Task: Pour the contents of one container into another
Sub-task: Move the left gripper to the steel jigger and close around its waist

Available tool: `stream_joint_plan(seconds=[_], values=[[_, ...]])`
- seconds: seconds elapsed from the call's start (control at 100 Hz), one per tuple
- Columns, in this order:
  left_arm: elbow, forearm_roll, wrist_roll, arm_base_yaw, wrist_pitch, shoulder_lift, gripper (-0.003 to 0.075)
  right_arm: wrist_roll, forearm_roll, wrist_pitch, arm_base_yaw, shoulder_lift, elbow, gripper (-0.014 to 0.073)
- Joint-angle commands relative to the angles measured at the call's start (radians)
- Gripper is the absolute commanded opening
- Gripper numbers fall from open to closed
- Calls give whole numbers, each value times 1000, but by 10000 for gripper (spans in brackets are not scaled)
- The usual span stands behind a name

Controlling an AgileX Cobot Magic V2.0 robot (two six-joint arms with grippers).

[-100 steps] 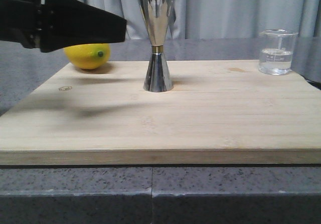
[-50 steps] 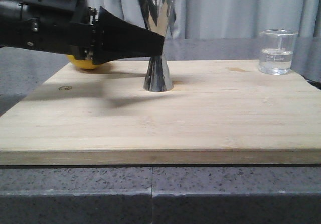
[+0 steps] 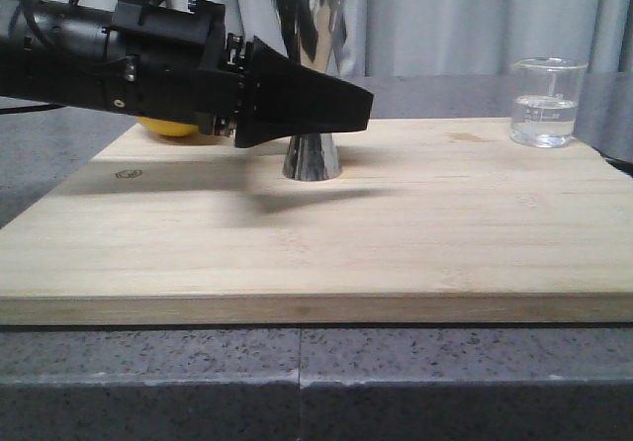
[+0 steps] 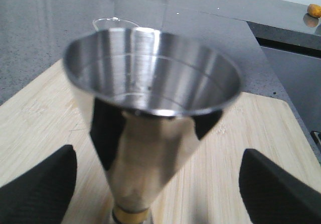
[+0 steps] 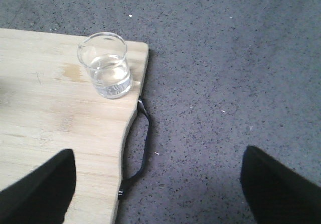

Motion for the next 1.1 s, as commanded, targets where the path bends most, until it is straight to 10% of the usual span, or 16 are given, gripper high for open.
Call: stream_joint_plan(seconds=[0.0, 0.19, 1.09], values=[[-27, -78, 2, -8, 81, -39, 610, -10, 10, -67, -1, -1, -36, 617], [-27, -78, 2, -8, 81, -39, 596, -10, 10, -69, -1, -1, -36, 617], [-27, -78, 9, -8, 81, -39, 72, -10, 10, -69, -1, -1, -36, 617]])
